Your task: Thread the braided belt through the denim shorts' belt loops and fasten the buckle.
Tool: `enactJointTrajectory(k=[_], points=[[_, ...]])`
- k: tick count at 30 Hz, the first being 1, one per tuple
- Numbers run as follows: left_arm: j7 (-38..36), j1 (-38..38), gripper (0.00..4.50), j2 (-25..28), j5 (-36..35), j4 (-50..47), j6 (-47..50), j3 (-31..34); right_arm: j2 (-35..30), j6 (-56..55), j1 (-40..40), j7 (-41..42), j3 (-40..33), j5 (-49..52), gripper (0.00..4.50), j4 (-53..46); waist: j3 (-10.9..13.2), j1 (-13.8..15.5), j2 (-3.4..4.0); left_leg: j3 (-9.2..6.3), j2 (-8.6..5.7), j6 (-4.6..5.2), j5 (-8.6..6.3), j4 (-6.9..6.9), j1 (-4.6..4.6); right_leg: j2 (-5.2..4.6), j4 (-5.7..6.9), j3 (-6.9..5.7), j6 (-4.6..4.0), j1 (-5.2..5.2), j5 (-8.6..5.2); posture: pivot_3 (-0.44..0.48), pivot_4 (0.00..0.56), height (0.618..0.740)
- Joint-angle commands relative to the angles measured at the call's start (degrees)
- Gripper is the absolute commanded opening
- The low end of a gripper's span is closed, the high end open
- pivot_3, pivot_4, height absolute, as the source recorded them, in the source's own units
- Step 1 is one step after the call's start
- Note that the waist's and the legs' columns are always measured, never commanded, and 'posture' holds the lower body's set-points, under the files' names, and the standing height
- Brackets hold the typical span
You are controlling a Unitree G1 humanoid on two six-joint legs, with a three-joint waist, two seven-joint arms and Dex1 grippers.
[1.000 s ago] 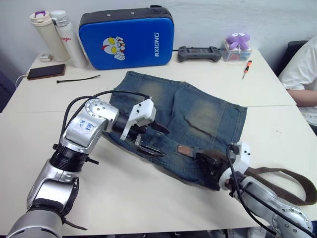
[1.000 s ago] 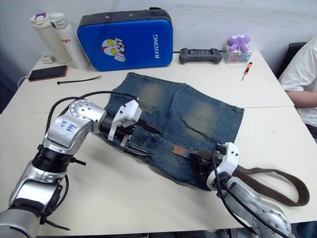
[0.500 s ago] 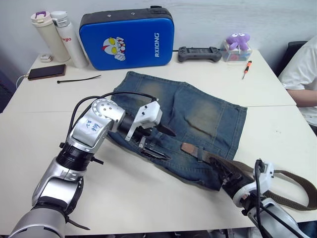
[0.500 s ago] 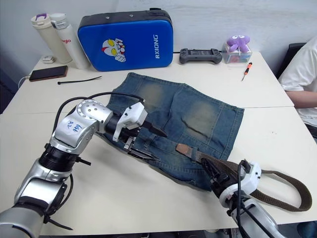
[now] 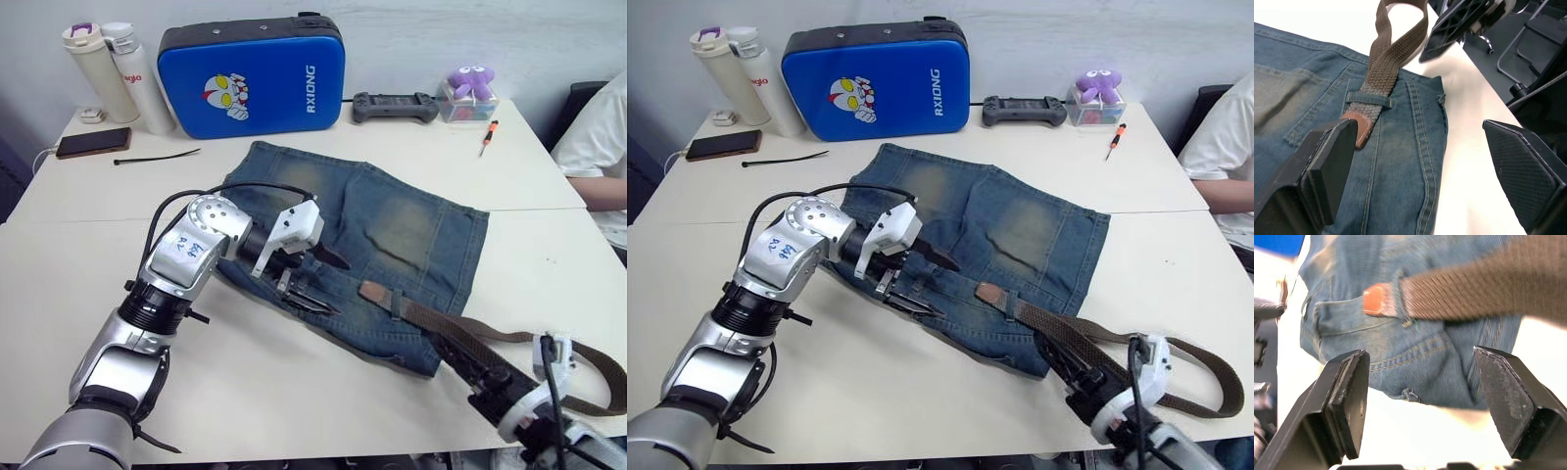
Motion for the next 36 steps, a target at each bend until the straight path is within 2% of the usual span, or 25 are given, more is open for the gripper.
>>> enactJointTrajectory(k=[1,4,8,19,21,23,31,32,33,36], points=[[0.06,-0.65,4.5,-0.01,-0.47,-1.42,-0.42,0.73,-5.21,2.65,-0.67,7.1,-7.42,-9.77,3.68,1.7,0.0,0.11,0.0,-0.01,0.0,0.0,0.0,0.0,-0.01,0.0,-0.01,-0.01,0.0,0.0,0.0,0.0,0.15,0.74],[0.43,0.02,4.5,0.17,-0.62,-2.21,-0.12,0.84,-11.27,6.88,-1.71,14.16,-10.76,-15.16,3.68,5.07,0.0,0.17,-0.01,0.0,0.0,-0.01,0.01,0.0,-0.03,0.01,-0.04,-0.01,0.0,0.0,0.0,0.0,0.15,0.74],[1.08,0.56,4.5,0.32,-0.6,-2.92,0.15,0.92,-15.34,10.44,-2.33,22.86,-9.31,-23.01,3.68,7.39,0.01,0.37,-0.02,-0.01,0.0,0.0,0.0,0.0,-0.04,0.01,-0.04,-0.02,0.0,0.01,0.0,0.0,0.15,0.74],[2.7,2.11,4.5,2.3,-0.89,-5.6,1.56,1.62,-16.86,16.77,-8.37,36.3,-1.89,-36.9,3.68,16.66,0.02,1.14,-0.03,0.0,0.0,-0.01,0.01,0.02,-0.02,0.01,-0.01,0.0,0.01,-0.01,0.0,0.0,0.15,0.74],[2.86,2.35,4.5,2.61,-0.95,-5.98,1.74,1.68,-16.65,17.25,-9.06,38.07,-0.65,-38.6,3.13,16.66,0.02,1.29,-0.03,0.0,-0.01,-0.03,0.02,0.02,-0.03,0.01,0.02,0.0,0.0,-0.01,0.0,0.0,0.15,0.74],[2.97,2.48,4.5,2.99,-0.9,-6.17,1.89,1.81,-16.11,17.63,-9.98,39.25,-0.41,-39.55,2.34,16.72,0.02,1.37,-0.03,0.0,0.0,-0.03,0.02,0.03,-0.02,0.01,0.03,0.0,0.0,-0.02,0.0,0.0,0.15,0.74],[3.73,2.62,4.5,3.48,-1.05,-6.87,2.38,2.05,-14.64,19.99,-14.58,41.99,1.64,-42.8,2.34,18.09,0.02,1.39,-0.03,0.0,-0.01,-0.03,0.02,0.04,-0.02,0.01,0.18,0.0,0.01,-0.02,0.0,0.0,0.15,0.74],[3.79,2.63,4.5,3.57,-1.02,-6.94,2.35,2.05,-14.49,20.43,-15.52,42.4,2.21,-42.69,1.75,18.33,0.02,1.38,-0.03,0.0,-0.01,-0.04,0.02,0.04,-0.02,0.01,0.19,0.0,0.0,-0.02,0.0,0.0,0.15,0.74],[3.84,2.64,4.5,3.64,-1.01,-7.0,2.34,2.05,-14.33,20.8,-16.24,42.75,2.6,-42.65,1.49,18.49,0.02,1.38,-0.03,0.0,-0.01,-0.04,0.02,0.04,-0.02,0.01,0.2,0.0,0.0,-0.03,0.0,0.0,0.15,0.74],[3.93,2.73,4.5,4.05,-1.18,-7.4,2.59,2.28,-14.64,22.24,-17.85,44.69,2.23,-41.64,0.12,18.36,0.02,1.38,-0.03,0.0,-0.01,-0.04,0.03,0.04,-0.02,0.01,0.21,0.0,0.0,-0.03,0.0,0.0,0.15,0.74]])
